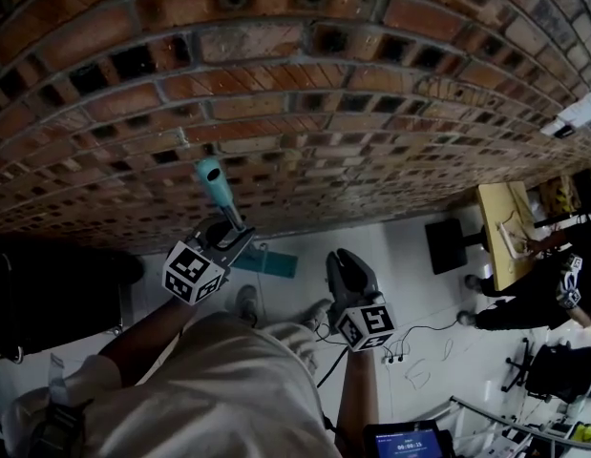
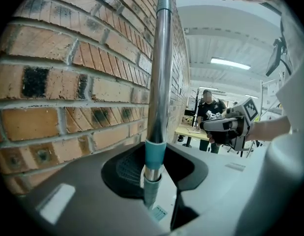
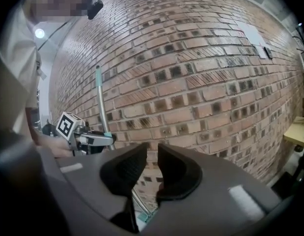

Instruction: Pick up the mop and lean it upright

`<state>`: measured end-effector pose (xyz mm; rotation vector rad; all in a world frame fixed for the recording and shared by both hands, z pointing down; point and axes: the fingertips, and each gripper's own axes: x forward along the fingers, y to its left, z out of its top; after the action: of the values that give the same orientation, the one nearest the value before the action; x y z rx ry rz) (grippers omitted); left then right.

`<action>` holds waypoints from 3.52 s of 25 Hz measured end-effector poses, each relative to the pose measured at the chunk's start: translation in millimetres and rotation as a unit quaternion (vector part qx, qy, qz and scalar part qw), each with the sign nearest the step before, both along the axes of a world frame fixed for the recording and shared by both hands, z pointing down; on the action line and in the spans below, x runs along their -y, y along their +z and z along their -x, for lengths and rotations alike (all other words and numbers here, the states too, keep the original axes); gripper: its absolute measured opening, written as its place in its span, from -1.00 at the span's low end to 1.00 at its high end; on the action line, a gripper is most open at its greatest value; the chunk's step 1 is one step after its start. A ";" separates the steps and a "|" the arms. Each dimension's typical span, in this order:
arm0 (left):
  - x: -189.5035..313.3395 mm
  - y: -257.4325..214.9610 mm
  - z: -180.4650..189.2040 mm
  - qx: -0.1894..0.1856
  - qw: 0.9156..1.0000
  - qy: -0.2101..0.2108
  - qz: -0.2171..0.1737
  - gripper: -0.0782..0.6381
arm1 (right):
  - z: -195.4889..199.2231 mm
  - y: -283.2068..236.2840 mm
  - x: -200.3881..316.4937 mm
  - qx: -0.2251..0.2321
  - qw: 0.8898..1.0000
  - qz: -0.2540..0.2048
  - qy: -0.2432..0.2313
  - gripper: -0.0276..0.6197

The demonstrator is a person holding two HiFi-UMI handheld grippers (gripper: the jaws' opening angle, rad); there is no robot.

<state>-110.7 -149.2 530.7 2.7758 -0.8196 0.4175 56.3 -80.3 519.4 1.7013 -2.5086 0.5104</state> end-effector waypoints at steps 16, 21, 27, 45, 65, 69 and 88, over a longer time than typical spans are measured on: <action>11.8 5.9 -4.0 0.000 1.000 -0.006 -0.002 -0.41 | -15.3 11.3 -5.3 0.005 1.000 0.007 0.023 -0.73; 7.7 13.7 -7.1 0.006 1.000 -0.003 0.007 -0.41 | -13.8 15.5 -10.9 0.007 1.000 0.012 0.024 -0.73; 3.8 31.0 -14.1 0.015 1.000 -0.002 0.022 -0.41 | -17.7 18.1 -20.4 0.003 0.999 0.017 0.029 -0.73; -5.8 121.7 -35.7 0.059 0.995 -0.016 0.075 -0.41 | -37.7 31.5 -45.8 0.010 0.998 0.032 0.053 -0.73; -2.9 193.9 -46.0 0.111 0.988 -0.021 0.105 -0.41 | -50.2 43.4 -40.3 0.018 0.998 0.041 0.045 -0.73; 2.7 205.9 -49.4 0.116 0.987 -0.027 0.109 -0.41 | -57.5 46.4 -37.3 0.016 0.998 0.043 0.045 -0.73; 9.0 264.7 -48.6 0.159 0.975 -0.016 0.154 -0.41 | -67.6 52.5 -27.8 0.026 0.997 0.049 0.056 -0.73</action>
<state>-62.1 -158.2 795.4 2.4372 -0.7849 0.9158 123.9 -52.5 571.8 1.8226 -2.3884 0.6823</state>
